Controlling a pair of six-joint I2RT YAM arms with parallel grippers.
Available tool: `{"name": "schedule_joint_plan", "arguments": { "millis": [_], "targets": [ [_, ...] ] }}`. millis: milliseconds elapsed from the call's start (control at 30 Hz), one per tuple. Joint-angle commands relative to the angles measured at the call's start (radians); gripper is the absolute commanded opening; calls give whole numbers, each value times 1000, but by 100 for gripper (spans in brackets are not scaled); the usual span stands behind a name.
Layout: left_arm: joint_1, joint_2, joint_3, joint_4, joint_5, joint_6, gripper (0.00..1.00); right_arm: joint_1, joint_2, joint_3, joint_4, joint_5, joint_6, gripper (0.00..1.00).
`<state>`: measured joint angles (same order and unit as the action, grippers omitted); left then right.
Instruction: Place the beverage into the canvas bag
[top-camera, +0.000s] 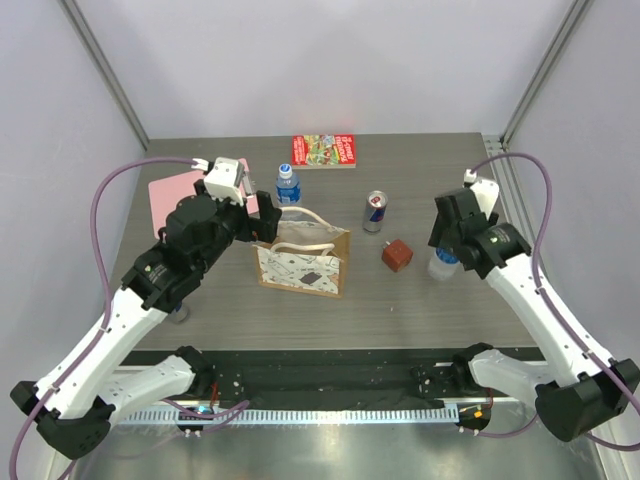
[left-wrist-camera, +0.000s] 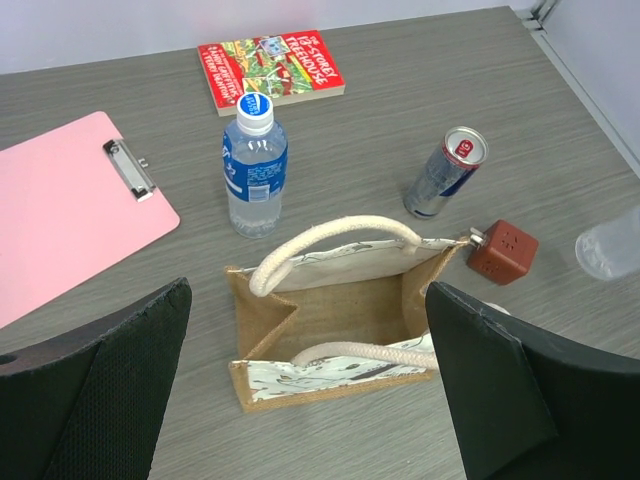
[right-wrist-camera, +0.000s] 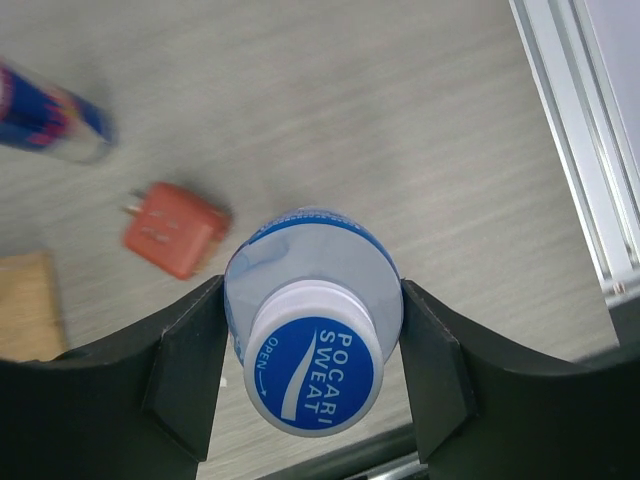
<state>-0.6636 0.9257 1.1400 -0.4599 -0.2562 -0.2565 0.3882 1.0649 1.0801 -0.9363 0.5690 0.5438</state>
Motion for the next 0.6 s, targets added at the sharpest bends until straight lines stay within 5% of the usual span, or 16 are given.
{"name": "schedule_joint_plan", "arguments": {
  "millis": [0,300,567],
  "targets": [
    [-4,1,1,56,-28,-1,100,-2,-34,251,155,-108,-146,4],
    [-4,61,36,6,-75,-40,99,78,62,429,385,-473,-186,1],
    [-4,179,109,-101,-141,-89,91,199,150,452,528,-544,-203,1]
  ]
}}
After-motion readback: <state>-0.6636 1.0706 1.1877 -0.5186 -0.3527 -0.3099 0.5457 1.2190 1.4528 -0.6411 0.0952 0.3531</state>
